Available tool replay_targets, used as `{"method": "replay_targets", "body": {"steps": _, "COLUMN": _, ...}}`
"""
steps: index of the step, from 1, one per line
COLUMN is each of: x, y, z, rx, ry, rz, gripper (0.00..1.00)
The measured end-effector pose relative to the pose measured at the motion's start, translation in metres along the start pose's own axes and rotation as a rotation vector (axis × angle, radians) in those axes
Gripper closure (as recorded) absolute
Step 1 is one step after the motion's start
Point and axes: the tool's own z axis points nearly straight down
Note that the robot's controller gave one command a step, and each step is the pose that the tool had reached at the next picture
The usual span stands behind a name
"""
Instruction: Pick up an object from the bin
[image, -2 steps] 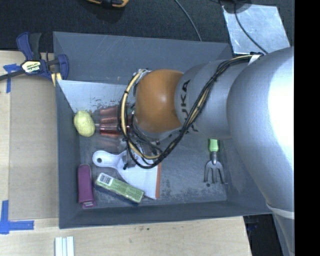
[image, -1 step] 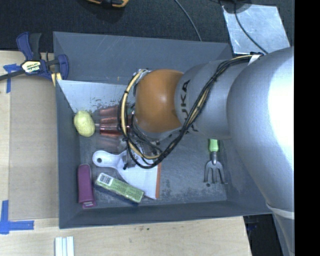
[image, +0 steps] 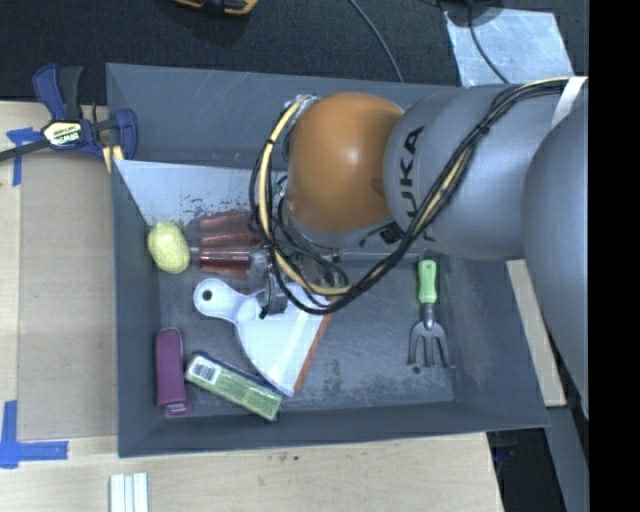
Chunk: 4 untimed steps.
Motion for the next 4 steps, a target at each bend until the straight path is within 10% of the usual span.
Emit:
{"method": "replay_targets", "body": {"steps": 2, "x": -0.007, "y": -0.042, "z": -0.063, "rx": -0.001, "ry": -0.006, "rz": 0.07, "gripper": 1.0}}
{"method": "replay_targets", "body": {"steps": 3, "x": 0.007, "y": -0.013, "z": -0.165, "rx": -0.006, "ry": -0.036, "rz": 0.018, "gripper": 1.0}}
{"method": "replay_targets", "body": {"steps": 4, "x": -0.033, "y": -0.043, "z": -0.06, "rx": -0.004, "ry": -0.021, "rz": 0.339, "gripper": 1.0}}
